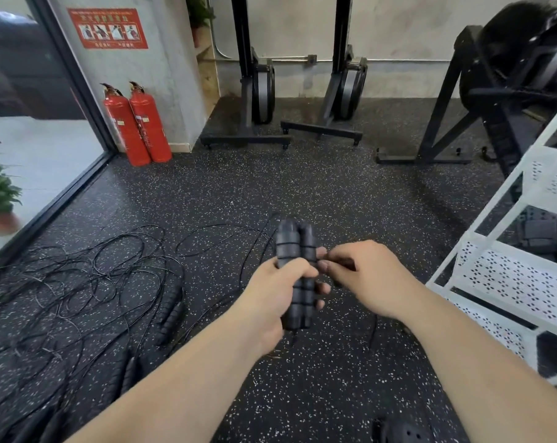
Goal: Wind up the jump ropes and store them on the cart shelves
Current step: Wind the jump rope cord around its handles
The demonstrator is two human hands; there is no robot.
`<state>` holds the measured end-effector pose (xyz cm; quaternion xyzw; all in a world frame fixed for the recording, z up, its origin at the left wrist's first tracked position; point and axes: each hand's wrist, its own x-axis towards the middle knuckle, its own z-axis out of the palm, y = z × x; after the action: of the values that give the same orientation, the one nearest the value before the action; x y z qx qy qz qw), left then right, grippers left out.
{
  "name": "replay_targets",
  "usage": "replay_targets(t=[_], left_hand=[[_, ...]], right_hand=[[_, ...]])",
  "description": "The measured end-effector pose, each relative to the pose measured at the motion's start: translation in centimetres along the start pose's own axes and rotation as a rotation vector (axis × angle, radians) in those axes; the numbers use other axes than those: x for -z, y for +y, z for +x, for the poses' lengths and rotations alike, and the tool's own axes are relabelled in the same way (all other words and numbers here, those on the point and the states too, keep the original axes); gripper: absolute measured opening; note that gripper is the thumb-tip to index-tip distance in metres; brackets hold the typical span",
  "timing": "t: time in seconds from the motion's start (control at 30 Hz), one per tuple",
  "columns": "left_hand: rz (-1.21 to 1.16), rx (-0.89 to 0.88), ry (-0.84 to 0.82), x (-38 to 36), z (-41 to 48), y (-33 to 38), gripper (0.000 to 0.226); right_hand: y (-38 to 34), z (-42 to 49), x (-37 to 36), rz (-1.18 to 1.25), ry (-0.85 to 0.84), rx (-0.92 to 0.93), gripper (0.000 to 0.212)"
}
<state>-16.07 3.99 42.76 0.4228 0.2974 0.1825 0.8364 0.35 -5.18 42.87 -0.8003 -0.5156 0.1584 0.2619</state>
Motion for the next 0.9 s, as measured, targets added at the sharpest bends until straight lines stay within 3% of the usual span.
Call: replay_targets(t=[0.1, 0.27, 0.5, 0.57, 0.73, 0.9], left_hand=[[-0.030, -0.067, 0.067, 1.4, 0.7, 1.3, 0.036], [-0.098, -0.109, 0.132, 2.5, 1.1, 2.3, 0.034], [0.002, 0.022, -0.042, 0.0, -0.2, -0.3, 0.029], [0.009, 0.009, -0.050, 0.0, -0.1, -0.3, 0.033], [-0.037, -0.092, 0.102, 2.5, 1.4, 1.8, 0.035], [-0.101, -0.091, 0.171, 2.7, 1.6, 2.0, 0.033]], right_hand=[[0.7, -0.1, 1.7, 0.013, -0.034, -0.040, 0.018], [1.8, -0.4, 2.8, 0.024, 0.009, -0.087, 0.023], [0.0, -0.2, -0.1, -0.011, 0.052, 0.004, 0.038], [0.2, -0.2, -0.3, 0.024, 0.017, -0.015, 0.032], [0.8, -0.6, 1.9, 0.089, -0.081, -0.064, 0.018], [1.3, -0.7, 2.4, 0.073, -0.019, -0.072, 0.022]])
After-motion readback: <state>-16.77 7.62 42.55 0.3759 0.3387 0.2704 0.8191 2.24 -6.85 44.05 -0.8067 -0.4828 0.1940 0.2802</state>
